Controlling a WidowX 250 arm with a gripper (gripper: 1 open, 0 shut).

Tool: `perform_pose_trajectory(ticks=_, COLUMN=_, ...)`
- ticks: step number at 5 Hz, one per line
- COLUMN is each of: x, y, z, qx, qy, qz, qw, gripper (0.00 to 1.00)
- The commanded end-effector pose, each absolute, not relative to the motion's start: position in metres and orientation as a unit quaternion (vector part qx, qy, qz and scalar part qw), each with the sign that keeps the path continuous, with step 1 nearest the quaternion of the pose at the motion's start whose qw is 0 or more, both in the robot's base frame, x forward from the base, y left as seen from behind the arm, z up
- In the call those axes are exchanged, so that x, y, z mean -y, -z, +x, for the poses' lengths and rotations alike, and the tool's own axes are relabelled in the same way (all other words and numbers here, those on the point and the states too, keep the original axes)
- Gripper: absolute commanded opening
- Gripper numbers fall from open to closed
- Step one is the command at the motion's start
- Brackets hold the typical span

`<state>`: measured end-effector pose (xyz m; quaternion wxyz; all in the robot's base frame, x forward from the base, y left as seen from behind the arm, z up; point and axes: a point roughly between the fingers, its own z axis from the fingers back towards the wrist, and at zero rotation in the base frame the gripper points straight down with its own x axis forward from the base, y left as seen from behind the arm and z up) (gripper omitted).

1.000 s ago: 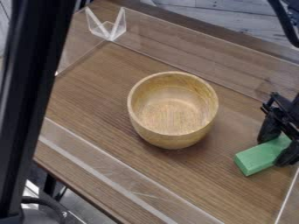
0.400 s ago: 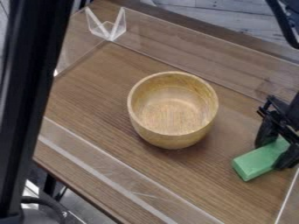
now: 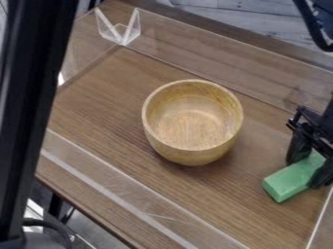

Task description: Put the green block in the brown bowl

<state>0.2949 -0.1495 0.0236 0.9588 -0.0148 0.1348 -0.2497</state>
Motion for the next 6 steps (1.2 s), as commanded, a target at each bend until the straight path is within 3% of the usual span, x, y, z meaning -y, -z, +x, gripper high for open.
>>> perform_pose_trajectory(ticks=1, x=0.153, y=-0.041, z=0.304, qx=-0.103, qy=0.256, qz=-0.024, qw=0.961, gripper=0.00)
perform_pose_trajectory(ticks=6, x=0.155, y=-0.060, z=0.314, qx=-0.115, qy=0.261, qz=-0.039, qw=0.958, gripper=0.00)
